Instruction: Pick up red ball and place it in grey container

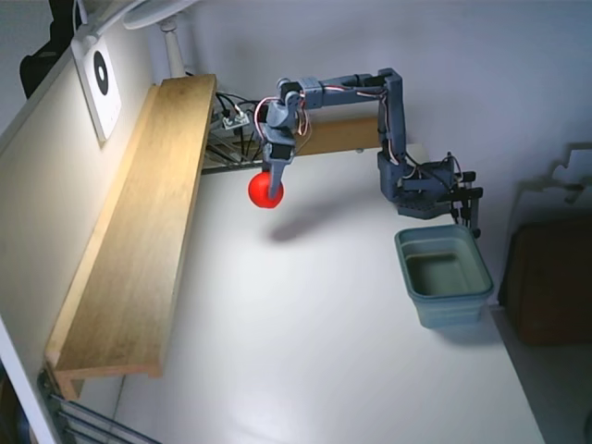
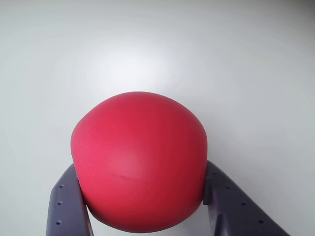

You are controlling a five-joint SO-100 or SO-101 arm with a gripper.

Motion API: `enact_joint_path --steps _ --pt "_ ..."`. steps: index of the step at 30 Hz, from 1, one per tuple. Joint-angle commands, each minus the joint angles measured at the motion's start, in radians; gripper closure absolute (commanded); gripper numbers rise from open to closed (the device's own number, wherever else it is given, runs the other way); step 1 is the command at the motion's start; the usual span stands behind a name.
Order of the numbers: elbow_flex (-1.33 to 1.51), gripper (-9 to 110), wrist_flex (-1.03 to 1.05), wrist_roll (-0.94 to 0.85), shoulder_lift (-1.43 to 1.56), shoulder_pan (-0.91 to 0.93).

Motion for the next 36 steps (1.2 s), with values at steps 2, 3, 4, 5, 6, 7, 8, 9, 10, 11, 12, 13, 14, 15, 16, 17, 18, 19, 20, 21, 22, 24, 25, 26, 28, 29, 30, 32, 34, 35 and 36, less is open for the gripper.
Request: enact_joint_path --steps 2,3,4,5,6,7,8,9,10,11,12,13,14,15,16,17,18,19,20,21,22,24,25,26,28,29,30,32,34,35,36 --pt "-0.154 78 0.094 0.002 0.003 0.011" --pt "-0.189 78 0.119 0.002 -0.006 0.011" --pt "-0.225 78 0.145 0.002 -0.017 0.011" --pt "-0.249 78 0.161 0.002 -0.024 0.011" --pt "-0.28 78 0.183 0.002 -0.033 0.011" --pt "-0.301 78 0.198 0.002 -0.04 0.011" --pt "-0.309 78 0.203 0.002 -0.043 0.011" --pt "-0.314 78 0.206 0.002 -0.045 0.011" --pt "-0.317 78 0.208 0.002 -0.045 0.011" --pt "-0.318 78 0.209 0.002 -0.046 0.011" --pt "-0.319 78 0.21 0.002 -0.046 0.011" --pt "-0.319 78 0.21 0.002 -0.046 0.011" --pt "-0.319 78 0.21 0.002 -0.046 0.011" --pt "-0.319 78 0.21 0.002 -0.046 0.011" --pt "-0.319 78 0.21 0.002 -0.046 0.011" --pt "-0.319 78 0.21 0.002 -0.046 0.011" --pt "-0.319 78 0.21 0.002 -0.046 0.011" --pt "-0.319 78 0.21 0.002 -0.046 0.011" --pt "-0.319 78 0.21 0.002 -0.046 0.008" --pt "-0.319 78 0.21 0.002 -0.046 -0.002" --pt "-0.319 78 0.21 0.002 -0.046 -0.024" --pt "-0.319 78 0.21 0.002 -0.046 -0.079" --pt "-0.319 78 0.21 0.002 -0.046 -0.1" --pt "-0.319 78 0.21 0.002 -0.046 -0.131" --pt "-0.319 78 0.21 0.002 -0.046 -0.181" --pt "-0.319 78 0.21 0.002 -0.046 -0.212" --pt "-0.319 78 0.21 0.002 -0.046 -0.243" --pt "-0.319 78 0.21 0.002 -0.046 -0.295" --pt "-0.319 78 0.21 0.002 -0.046 -0.347" --pt "-0.319 78 0.21 0.002 -0.046 -0.378" --pt "-0.319 78 0.21 0.002 -0.046 -0.409"
